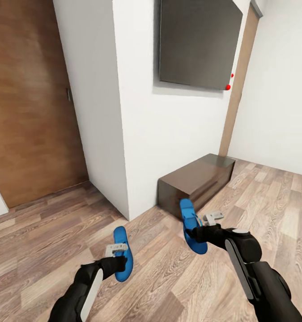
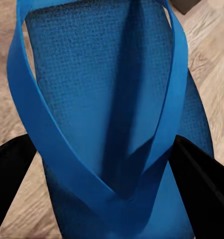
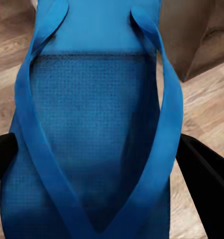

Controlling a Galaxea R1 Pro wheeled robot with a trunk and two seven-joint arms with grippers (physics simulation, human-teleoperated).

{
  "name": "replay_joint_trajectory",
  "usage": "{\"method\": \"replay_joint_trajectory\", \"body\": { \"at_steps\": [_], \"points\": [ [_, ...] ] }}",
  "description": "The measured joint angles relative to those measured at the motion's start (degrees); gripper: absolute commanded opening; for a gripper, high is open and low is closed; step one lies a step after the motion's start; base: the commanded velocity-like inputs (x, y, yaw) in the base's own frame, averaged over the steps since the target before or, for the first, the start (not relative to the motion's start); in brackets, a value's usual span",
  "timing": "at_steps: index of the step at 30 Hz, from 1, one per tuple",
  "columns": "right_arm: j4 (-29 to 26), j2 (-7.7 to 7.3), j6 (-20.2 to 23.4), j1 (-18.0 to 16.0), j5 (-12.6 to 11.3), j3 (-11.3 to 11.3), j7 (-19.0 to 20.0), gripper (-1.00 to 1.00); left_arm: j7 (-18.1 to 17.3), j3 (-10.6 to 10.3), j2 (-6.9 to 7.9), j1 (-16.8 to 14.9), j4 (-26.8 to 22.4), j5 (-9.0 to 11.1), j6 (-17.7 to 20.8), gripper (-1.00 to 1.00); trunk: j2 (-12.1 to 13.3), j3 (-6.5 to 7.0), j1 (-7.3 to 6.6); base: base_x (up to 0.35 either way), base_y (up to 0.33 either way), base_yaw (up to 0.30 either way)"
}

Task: In the bedroom, move the book from the bed onto either nightstand, and place the two sandals side by side next to the bed.

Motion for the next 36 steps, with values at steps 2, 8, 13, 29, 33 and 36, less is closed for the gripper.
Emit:
{"method": "replay_joint_trajectory", "body": {
  "at_steps": [2, 8, 13, 29, 33, 36],
  "points": [
    [0.0, -3.02, -0.2, 0.6, -0.2, -0.6, 1.2, -1.00, 0.0, -0.3, -0.47, 0.0, 0.0, 0.0, 0.0, -1.00, 0.0, 0.00, 0.00, -0.283, -0.167, -0.266],
    [0.0, -6.82, -2.6, 3.7, -0.2, -6.4, 6.3, -1.00, -0.1, -0.5, -1.04, 0.0, -0.1, 0.0, 0.0, -1.00, 0.0, 0.00, -0.01, -0.239, -0.131, -0.266],
    [0.0, -7.09, -5.1, 5.2, -0.9, -7.7, 7.1, -1.00, -0.1, -0.5, -1.14, 0.0, -0.2, -0.2, -0.1, -1.00, 0.0, 0.00, -0.03, -0.036, -0.015, -0.266],
    [0.0, -7.45, -5.0, 6.1, -0.5, -7.9, 7.1, -1.00, -0.1, -0.4, -1.14, 0.0, 0.0, -0.1, -0.1, -1.00, 0.0, 0.07, -0.03, -0.002, -0.001, -0.266],
    [-0.1, -9.74, -4.8, 7.0, -0.2, -7.7, 7.1, -1.00, -0.1, -0.4, -1.11, 0.0, 0.0, -0.1, -0.2, -1.00, 0.0, 0.18, -0.03, 0.000, 0.000, -0.265],
    [-0.1, -11.51, -4.7, 7.1, -0.3, -7.5, 7.1, -1.00, -0.1, -0.4, -1.14, 0.0, 0.0, 0.0, -0.2, -1.00, 0.0, 0.28, -0.03, 0.000, 0.000, -0.265]
  ]
}}
